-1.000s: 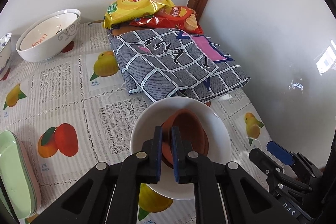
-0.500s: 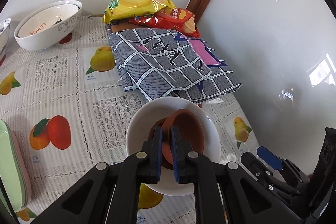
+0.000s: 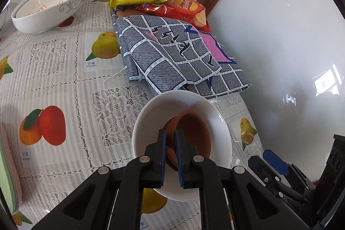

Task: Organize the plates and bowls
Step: 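Grasp the rim of the swirl-patterned white bowl with the left gripper, then close the right gripper on the bowl rim opposite the left gripper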

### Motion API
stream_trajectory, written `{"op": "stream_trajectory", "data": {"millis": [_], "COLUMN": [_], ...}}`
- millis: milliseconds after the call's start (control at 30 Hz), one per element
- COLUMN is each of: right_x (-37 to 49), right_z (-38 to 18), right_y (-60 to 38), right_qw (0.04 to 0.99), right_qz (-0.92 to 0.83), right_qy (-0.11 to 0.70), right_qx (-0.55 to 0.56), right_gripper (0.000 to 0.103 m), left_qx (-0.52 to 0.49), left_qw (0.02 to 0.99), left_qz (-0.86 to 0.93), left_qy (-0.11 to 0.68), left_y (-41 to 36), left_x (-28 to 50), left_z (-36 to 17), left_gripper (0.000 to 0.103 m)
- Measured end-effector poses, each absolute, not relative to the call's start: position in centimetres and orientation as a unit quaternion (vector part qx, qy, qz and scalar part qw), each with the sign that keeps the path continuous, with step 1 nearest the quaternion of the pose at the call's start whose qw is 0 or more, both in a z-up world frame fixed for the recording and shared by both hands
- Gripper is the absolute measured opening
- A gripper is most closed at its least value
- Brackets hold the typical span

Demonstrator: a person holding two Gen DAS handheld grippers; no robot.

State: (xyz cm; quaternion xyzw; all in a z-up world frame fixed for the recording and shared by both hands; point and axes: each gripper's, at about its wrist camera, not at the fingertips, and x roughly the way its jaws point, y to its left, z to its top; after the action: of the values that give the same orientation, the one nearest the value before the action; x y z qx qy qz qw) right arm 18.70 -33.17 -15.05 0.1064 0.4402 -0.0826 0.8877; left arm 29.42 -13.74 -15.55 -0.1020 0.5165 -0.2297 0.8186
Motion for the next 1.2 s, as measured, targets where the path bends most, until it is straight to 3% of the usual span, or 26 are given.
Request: {"op": "stream_trajectory", "data": {"millis": [167, 300, 567, 800, 1200], "right_x": [19.3, 20.2, 22.8, 24.6, 26.1], "right_z": [-14.8, -14.6, -15.8, -17.1, -18.8], "right_y": [-32.6, -31.8, -30.1, -29.8, -29.4], "right_qw": [0.89, 0.892, 0.885, 0.867, 0.848], "right_qz": [-0.076, -0.066, -0.046, -0.073, -0.086], "right_qy": [0.438, 0.436, 0.455, 0.487, 0.519], "right_qx": [0.102, 0.096, 0.085, 0.07, 0.061], "right_gripper": [0.055, 0.055, 0.055, 0.034, 0.034], "left_qx": [-0.073, -0.062, -0.034, -0.013, 0.01], "left_qw": [0.84, 0.852, 0.837, 0.83, 0.821], "left_qz": [-0.22, -0.212, -0.175, -0.152, -0.151], "left_qy": [0.491, 0.475, 0.518, 0.536, 0.55], "left_y": [-13.4, -12.8, -12.8, -13.0, -13.4], "left_x": [28.5, 28.4, 29.8, 30.7, 31.6], "left_z": [-13.9, -12.7, -14.9, -16.5, -17.5], "left_gripper": [0.01, 0.025, 0.025, 0.026, 0.031]}}
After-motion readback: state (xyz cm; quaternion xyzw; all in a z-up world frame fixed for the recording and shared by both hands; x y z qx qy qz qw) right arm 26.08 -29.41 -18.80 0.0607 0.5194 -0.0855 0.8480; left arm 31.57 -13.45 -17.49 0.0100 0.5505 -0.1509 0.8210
